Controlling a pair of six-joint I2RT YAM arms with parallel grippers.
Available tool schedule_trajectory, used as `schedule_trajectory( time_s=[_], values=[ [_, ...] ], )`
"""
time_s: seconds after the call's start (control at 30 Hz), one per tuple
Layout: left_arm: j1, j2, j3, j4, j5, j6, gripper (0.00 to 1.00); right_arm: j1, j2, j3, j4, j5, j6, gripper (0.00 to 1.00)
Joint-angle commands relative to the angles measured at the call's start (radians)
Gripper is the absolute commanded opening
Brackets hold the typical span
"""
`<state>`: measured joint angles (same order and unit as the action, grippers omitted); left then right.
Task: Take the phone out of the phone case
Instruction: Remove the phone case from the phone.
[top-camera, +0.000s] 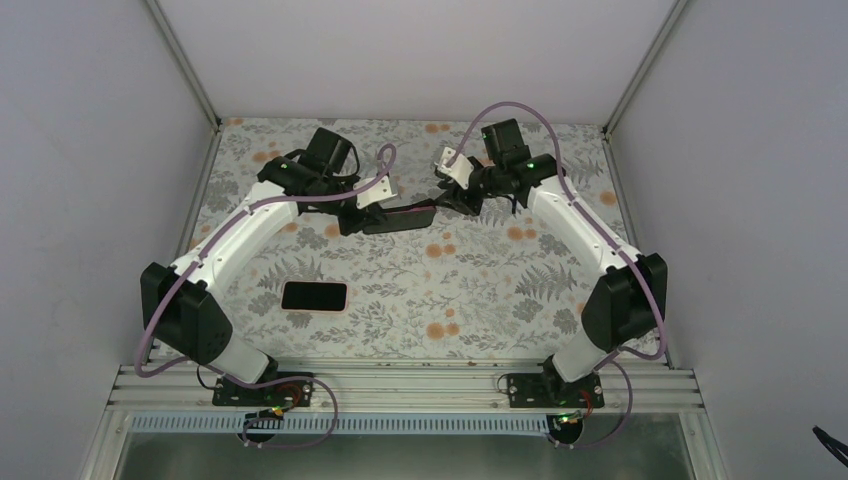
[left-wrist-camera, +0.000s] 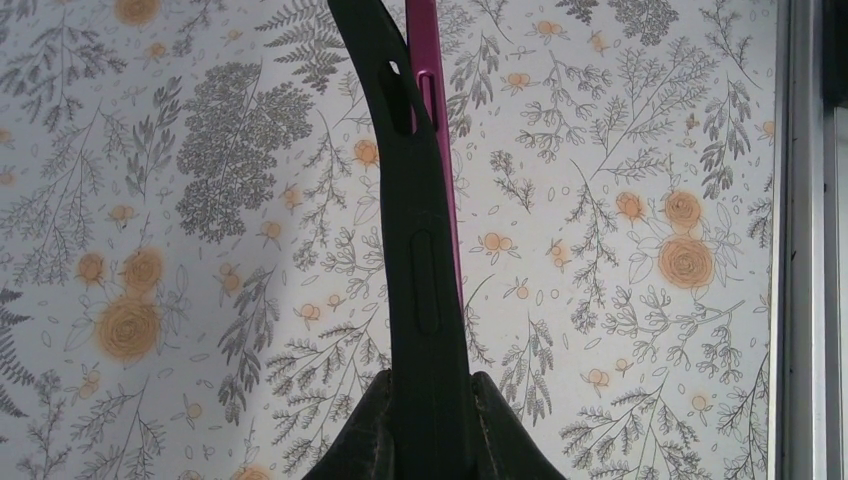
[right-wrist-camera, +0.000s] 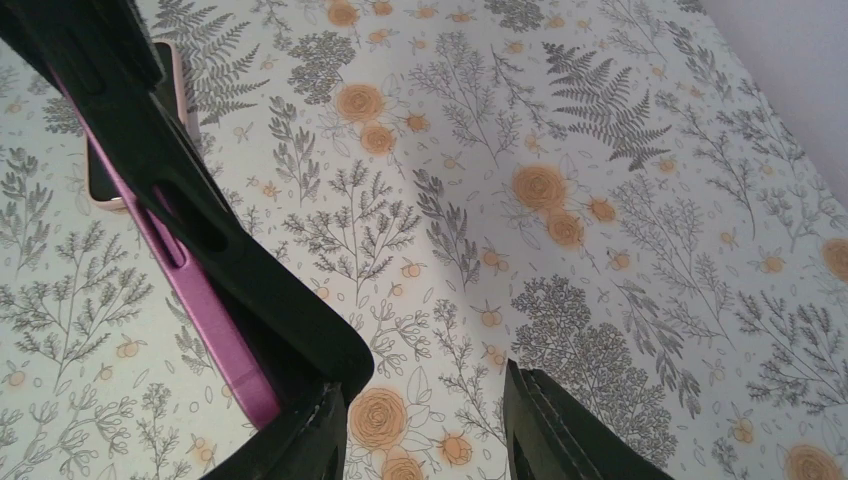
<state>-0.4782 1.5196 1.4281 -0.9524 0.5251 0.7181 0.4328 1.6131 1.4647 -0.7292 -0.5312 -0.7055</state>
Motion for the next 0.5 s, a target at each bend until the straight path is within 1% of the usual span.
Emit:
schedule_trajectory(
  time_s=[0.0,0.1,0.17,0.3,0.4,0.47],
  values=[
    [-0.051,-0.03,0.008,0.013,0.201,0.059,0.02,0.019,0.001,0.039,0.103,-0.067,-0.021,0.43],
    [-0.051,-0.03,0.018,0.028,0.199,0.049,0.02,0.037,-0.019,0.024,0.039,-0.155,-0.084,0.44],
    [-0.051,-0.024,0.034,0.027,0.2,0.047,0.02,0.058,-0.021,0.018,0.009,-0.176,-0.111,0.44],
    [-0.051,-0.009,0.057,0.012,0.222,0.056,0.02,0.079,-0.015,0.009,0.008,-0.218,-0.123,0.44],
    [-0.051,-0.012,0.081,0.007,0.224,0.054,0.02,0.081,0.013,0.042,-0.029,-0.296,-0.144,0.44],
    [-0.051,-0.019,0.094,0.015,0.216,0.048,0.02,0.085,0.04,0.087,-0.102,-0.352,-0.186,0.46]
  ],
)
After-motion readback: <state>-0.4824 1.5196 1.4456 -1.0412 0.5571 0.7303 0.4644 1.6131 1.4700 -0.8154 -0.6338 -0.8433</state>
